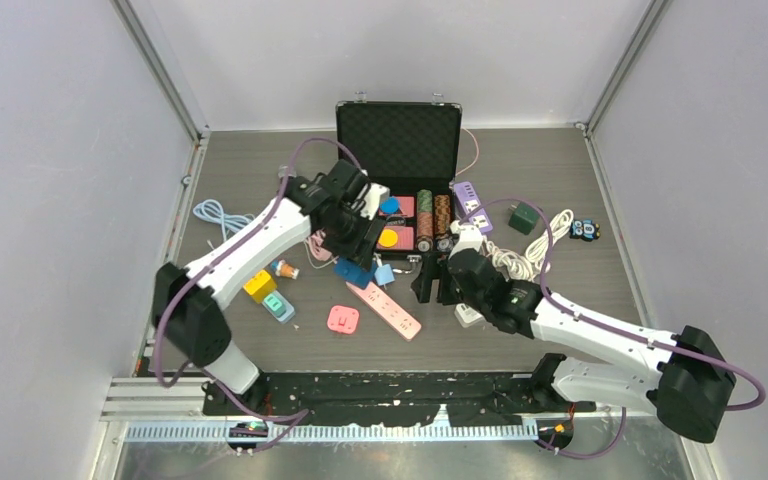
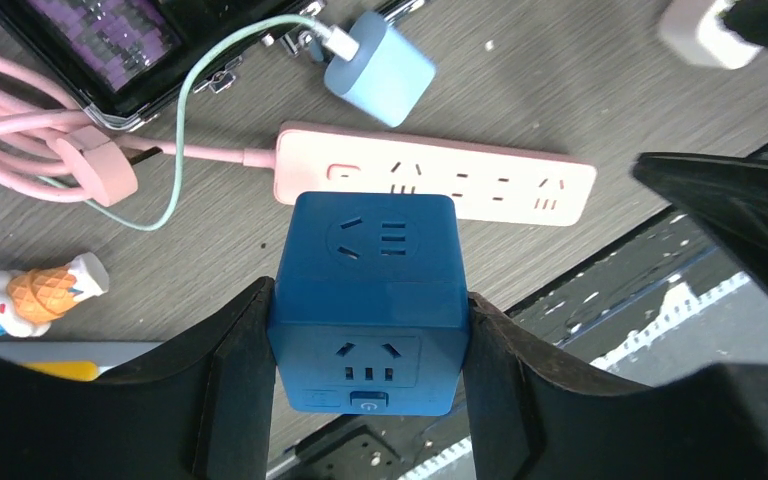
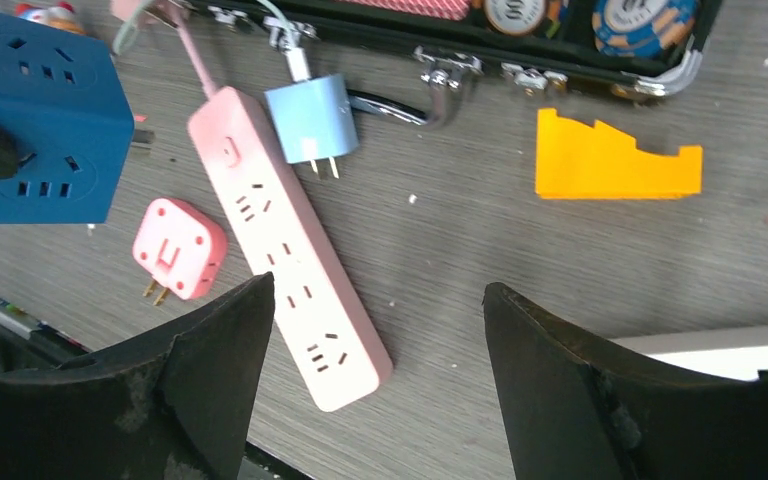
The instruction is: Insert the plug
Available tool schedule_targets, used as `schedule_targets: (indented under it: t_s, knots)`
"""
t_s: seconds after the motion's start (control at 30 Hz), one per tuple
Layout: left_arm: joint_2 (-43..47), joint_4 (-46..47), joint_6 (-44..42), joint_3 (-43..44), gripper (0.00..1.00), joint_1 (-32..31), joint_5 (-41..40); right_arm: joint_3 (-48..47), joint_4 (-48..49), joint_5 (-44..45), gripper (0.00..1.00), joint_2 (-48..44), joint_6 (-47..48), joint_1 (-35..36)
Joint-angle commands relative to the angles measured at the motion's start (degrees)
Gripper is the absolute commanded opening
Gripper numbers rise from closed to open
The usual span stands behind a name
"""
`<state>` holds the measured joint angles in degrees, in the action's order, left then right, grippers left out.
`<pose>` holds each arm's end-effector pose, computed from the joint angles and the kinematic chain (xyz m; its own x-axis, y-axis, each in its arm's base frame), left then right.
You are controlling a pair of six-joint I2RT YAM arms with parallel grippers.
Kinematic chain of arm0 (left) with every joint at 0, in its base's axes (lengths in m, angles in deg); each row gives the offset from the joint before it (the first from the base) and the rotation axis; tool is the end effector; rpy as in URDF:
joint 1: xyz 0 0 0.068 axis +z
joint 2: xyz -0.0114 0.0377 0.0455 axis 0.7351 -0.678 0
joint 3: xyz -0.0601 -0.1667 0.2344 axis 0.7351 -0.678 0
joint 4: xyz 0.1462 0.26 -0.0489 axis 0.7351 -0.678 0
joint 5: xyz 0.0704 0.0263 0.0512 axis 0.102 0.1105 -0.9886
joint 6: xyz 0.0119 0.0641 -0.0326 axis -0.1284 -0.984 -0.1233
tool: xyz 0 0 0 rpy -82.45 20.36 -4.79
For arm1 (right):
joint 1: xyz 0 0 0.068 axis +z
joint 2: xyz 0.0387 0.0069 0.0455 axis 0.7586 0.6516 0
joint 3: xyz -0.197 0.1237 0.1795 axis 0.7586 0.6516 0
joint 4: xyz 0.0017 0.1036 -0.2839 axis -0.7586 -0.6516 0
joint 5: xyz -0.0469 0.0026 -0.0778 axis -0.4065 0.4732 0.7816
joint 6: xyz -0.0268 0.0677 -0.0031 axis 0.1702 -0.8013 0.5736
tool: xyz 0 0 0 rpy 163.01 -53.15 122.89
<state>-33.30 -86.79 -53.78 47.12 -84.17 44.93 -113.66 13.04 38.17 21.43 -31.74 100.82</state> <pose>0.2847 -0.2265 0.3004 -0.8296 0.3929 -0.3968 0.5054 0.8306 -0.2340 0.1820 0.2033 0.2173 -0.6686 0.0890 -0.7382 -0.2806 0.8892 0.3614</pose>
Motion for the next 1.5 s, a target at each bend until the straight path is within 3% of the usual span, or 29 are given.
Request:
schedule_targets:
  t_s: [0.0,0.33,0.53,1.47]
  knots:
    - [-6.7,-9.2,-5.3,8.7,0.00,-0.3,-1.4,1.1,-1.0,0.2,0.80,-0.6,-2.2,-1.2]
    - [-15.5,-14.5,-6.8,15.3,0.00,-2.2,1.2,2.3,-4.9,5.0,0.80,-3.4,-1.6,-3.5]
    - [-17.7,-12.5,-5.0,15.2,0.00,-4.3,2.5,0.2,-8.2,10.2,0.80,-5.6,0.4,-3.5]
    - [-21.9,-9.6,-1.4,15.1,0.00,-7.2,-3.4,1.8,-7.5,9.2,0.78,-3.4,-2.1,-3.6]
